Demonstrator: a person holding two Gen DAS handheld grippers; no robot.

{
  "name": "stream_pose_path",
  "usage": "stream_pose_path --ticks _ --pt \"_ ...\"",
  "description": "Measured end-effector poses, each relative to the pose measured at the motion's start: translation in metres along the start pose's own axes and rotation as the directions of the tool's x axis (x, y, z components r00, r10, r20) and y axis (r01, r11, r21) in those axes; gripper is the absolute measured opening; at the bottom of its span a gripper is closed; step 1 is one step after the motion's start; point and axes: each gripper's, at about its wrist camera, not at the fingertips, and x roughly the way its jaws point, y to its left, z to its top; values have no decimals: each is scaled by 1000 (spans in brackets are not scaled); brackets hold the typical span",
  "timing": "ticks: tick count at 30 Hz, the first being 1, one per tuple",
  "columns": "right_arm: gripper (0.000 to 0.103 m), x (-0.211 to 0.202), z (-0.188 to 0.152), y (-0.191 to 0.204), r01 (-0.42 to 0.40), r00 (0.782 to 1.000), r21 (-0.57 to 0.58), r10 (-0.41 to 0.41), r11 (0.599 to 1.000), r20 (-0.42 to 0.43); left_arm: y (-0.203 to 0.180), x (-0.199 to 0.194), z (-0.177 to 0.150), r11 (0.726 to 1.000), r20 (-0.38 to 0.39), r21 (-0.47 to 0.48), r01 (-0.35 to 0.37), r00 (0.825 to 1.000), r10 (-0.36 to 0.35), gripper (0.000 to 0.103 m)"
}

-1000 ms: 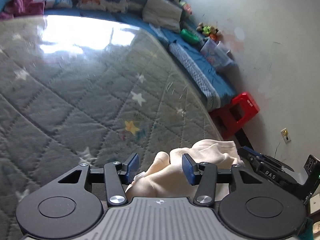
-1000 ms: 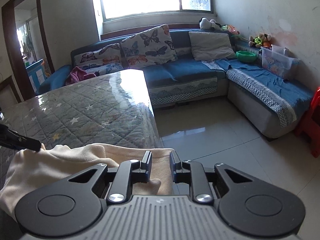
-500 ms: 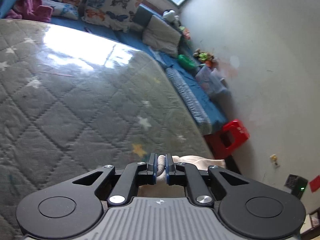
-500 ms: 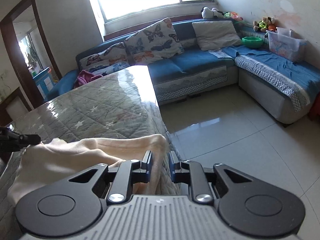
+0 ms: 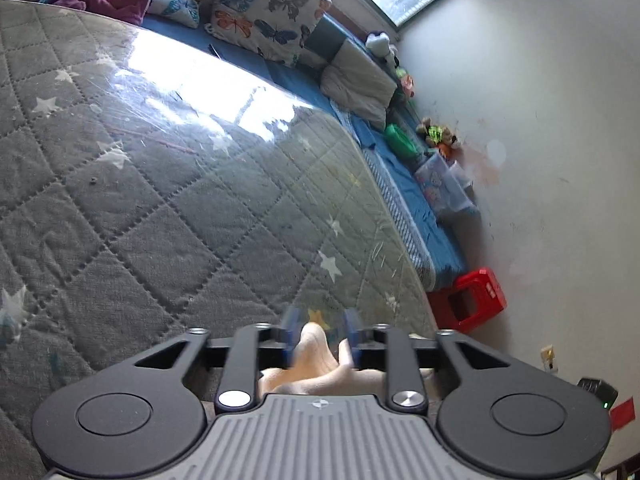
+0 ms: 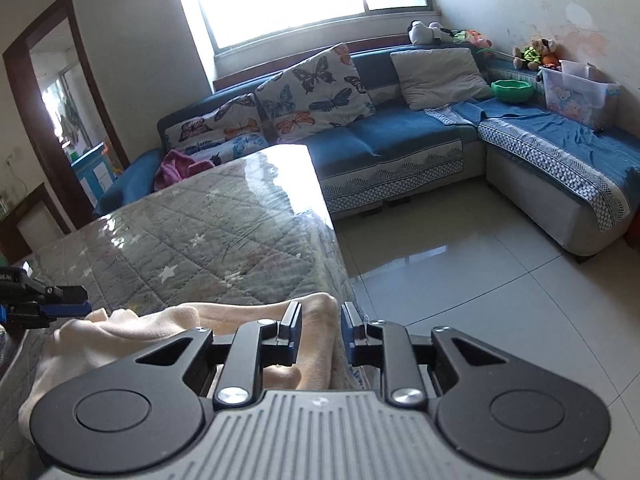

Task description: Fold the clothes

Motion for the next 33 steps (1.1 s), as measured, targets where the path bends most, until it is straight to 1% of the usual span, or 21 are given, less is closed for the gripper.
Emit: stream_pose_path --ticks 2,4,5,6,7,8,9,10,12,14,15,17,19,21,24,25,26,27,28,30,33 --pt "21 3 0 4 -2 1000 -13 2 1000 -7 -3 5 0 1000 -7 21 -22 1000 22 40" --pt "20 6 0 7 7 1000 -28 -7 1000 -11 -7 10 -2 998 -14 59 -38 999 39 36" --pt "20 7 0 9 16 1000 -38 -16 999 -12 -9 12 -4 996 -16 80 -46 999 47 27" --pt "19 9 0 12 25 1000 -48 -26 999 -13 -11 14 -5 993 -19 101 -53 998 55 7" --pt "14 10 0 14 34 999 -59 -35 998 -12 -13 16 -6 991 -21 122 -60 998 63 8" --pt "8 10 -1 16 44 999 -71 -45 997 -5 -15 14 -8 988 6 136 -71 997 70 7" --pt "7 10 -1 19 56 998 -84 -56 995 4 -17 8 -10 986 50 145 -84 996 77 6" --pt "5 10 -1 21 74 997 -104 -72 992 20 -18 2 -11 985 94 144 -94 992 81 6" --pt "2 9 -1 24 107 994 -129 -103 986 41 -19 -12 -13 986 184 128 -109 979 85 6" --pt "2 10 -1 25 133 991 -145 -127 980 51 -16 -20 -14 987 233 105 -122 968 95 6" --pt "2 12 -1 25 138 990 -148 -132 979 50 -14 -20 -13 988 236 98 -121 967 95 6" --pt "2 14 0 26 145 989 -156 -140 977 43 -9 -19 -12 987 239 82 -139 964 116 6" --pt "2 14 1 28 160 987 -167 -154 973 45 -2 -19 -10 989 230 52 -140 965 125 6" --pt "8 10 2 31 155 987 -171 -147 973 58 4 -18 -7 992 213 22 -126 970 119 7" --pt "12 1 3 38 137 989 -186 -126 973 72 10 -20 -5 990 206 15 -137 970 131 8" --pt "16 -2 3 41 126 991 -191 -115 973 71 11 -22 -4 990 206 9 -140 969 135 9" --pt "26 -4 3 45 110 993 -196 -99 974 66 11 -24 -5 990 209 7 -143 968 139 12" --pt "32 -7 3 48 96 994 -200 -84 975 65 11 -27 -6 989 215 8 -146 966 141 15" --pt "41 -10 1 53 80 996 -207 -68 975 65 9 -31 -6 989 223 13 -150 964 143 15" --pt "41 -14 -3 63 48 998 -229 -35 972 61 4 -37 -9 989 230 32 -145 964 134 16" --pt "43 -12 -9 76 10 999 -250 0 968 43 -7 -44 -17 991 219 79 -108 972 88 16"
